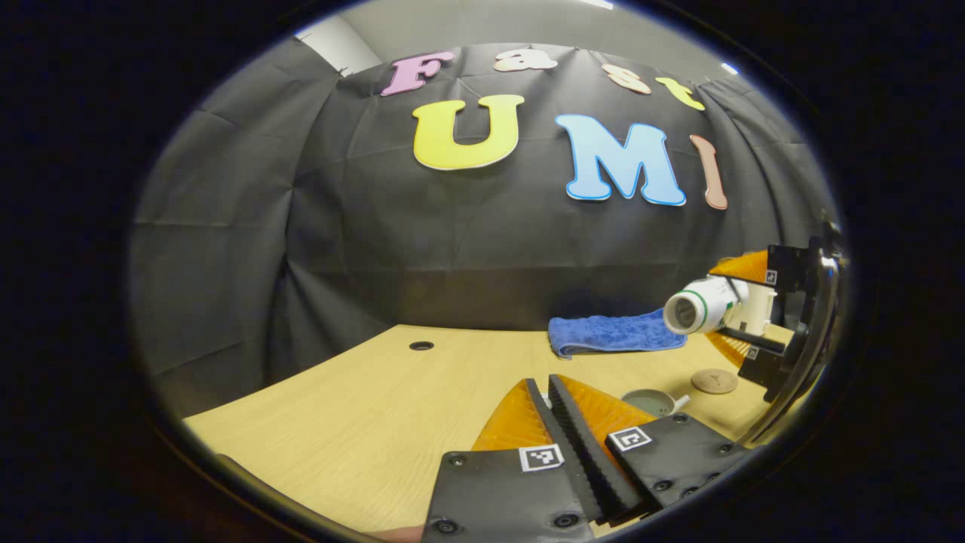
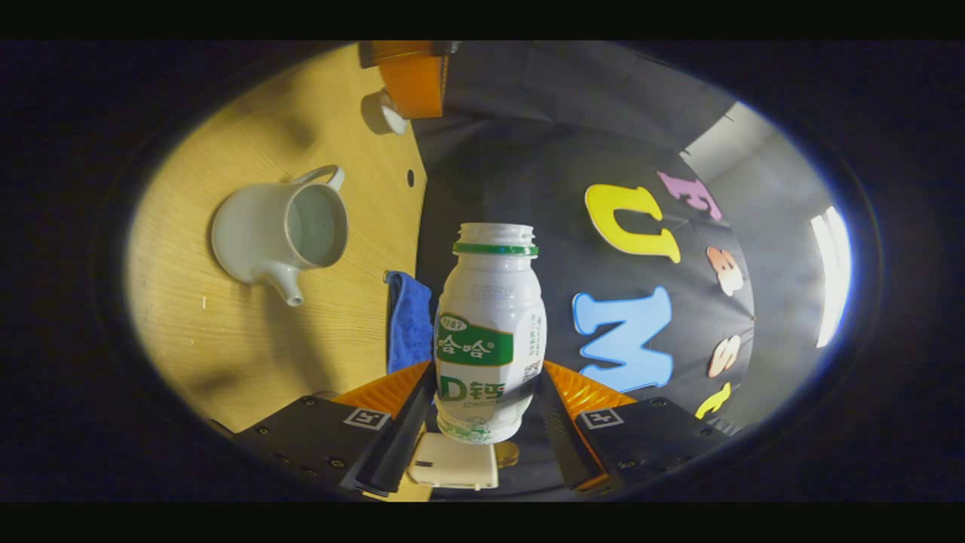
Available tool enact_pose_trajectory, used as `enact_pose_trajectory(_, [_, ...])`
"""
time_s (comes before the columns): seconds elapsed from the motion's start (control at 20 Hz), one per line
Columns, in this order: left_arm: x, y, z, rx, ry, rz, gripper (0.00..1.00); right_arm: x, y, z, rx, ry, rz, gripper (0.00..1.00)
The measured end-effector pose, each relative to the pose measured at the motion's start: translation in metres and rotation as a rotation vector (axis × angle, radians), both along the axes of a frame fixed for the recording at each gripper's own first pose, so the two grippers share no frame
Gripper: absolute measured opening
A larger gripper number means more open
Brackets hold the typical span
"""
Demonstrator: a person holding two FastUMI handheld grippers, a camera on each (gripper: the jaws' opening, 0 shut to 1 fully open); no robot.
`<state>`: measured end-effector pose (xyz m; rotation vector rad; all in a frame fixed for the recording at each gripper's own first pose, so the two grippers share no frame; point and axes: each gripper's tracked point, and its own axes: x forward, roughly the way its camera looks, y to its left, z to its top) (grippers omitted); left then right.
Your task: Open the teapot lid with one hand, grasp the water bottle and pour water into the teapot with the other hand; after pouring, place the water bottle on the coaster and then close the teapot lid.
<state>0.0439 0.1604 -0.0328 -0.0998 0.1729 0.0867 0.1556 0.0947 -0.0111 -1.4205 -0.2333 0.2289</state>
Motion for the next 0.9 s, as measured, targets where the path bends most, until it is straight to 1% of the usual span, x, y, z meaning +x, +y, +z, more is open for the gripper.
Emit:
enact_pose_trajectory(0.3, [0.001, -0.002, 0.001, 0.004, -0.014, -0.021, 0.09, -0.005, -0.006, -0.019, 0.302, 0.164, -0.071, 0.76])
enact_pose_trajectory(0.5, [0.003, -0.006, 0.002, -0.003, -0.033, -0.052, 0.09, -0.002, -0.022, -0.017, 0.483, 0.245, -0.123, 0.76])
enact_pose_trajectory(0.7, [0.006, -0.010, 0.004, -0.008, -0.062, -0.098, 0.09, -0.006, -0.044, -0.016, 0.594, 0.276, -0.166, 0.76])
enact_pose_trajectory(0.9, [0.009, -0.013, 0.000, 0.002, -0.069, -0.125, 0.09, -0.010, -0.059, -0.017, 0.654, 0.302, -0.190, 0.77])
